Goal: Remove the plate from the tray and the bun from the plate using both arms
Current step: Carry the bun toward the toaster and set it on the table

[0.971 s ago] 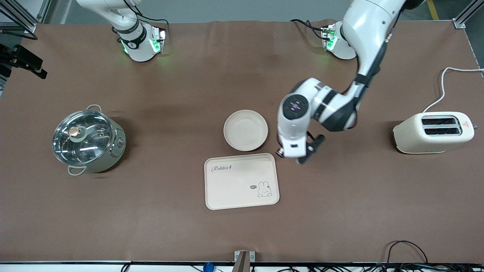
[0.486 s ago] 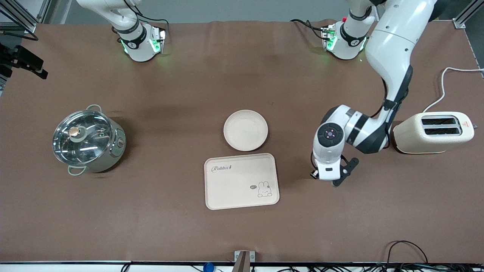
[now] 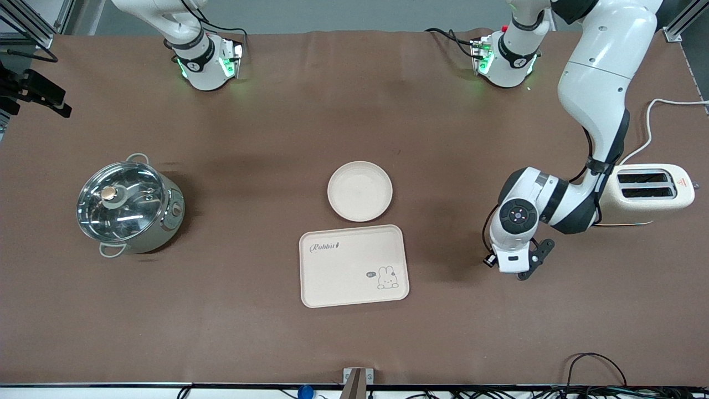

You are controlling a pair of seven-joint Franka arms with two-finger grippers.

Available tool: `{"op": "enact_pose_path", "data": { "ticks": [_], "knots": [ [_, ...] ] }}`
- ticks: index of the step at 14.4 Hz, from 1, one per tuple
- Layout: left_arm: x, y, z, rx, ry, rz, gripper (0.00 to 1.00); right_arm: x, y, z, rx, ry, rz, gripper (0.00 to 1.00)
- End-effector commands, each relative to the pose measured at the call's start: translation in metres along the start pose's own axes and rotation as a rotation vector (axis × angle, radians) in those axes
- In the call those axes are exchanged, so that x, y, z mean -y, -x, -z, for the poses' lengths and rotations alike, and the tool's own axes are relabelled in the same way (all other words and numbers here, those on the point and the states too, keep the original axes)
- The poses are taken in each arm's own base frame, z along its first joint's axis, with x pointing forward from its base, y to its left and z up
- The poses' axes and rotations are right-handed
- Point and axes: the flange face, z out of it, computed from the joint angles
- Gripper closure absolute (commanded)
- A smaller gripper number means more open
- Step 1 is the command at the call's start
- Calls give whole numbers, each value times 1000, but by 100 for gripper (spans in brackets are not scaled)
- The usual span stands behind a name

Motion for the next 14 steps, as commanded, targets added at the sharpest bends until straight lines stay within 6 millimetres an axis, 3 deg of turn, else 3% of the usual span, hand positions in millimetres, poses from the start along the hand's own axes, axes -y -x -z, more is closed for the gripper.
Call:
{"op": "enact_pose_path", "data": {
  "ticks": [1, 3, 7, 9, 11, 14],
  "knots": [
    [2, 7, 4, -15, -1, -23, 0, -9, 2, -2, 3, 8, -4, 0],
    [0, 4, 23, -31, 20, -27, 0, -10, 2, -2, 3, 8, -7, 0],
    [7, -12, 116, -85, 84, -145, 0, -9, 2, -5, 8, 7, -5, 0],
    [33, -44, 169, -97, 111, -229, 0, -10, 1, -5, 10, 7, -7, 0],
    [65, -80, 209, -81, 144, -335, 0, -10, 1, -5, 6, 8, -7, 0],
    [99, -111, 244, -69, 172, -450, 0, -8, 1, -5, 8, 7, -4, 0]
  ]
}}
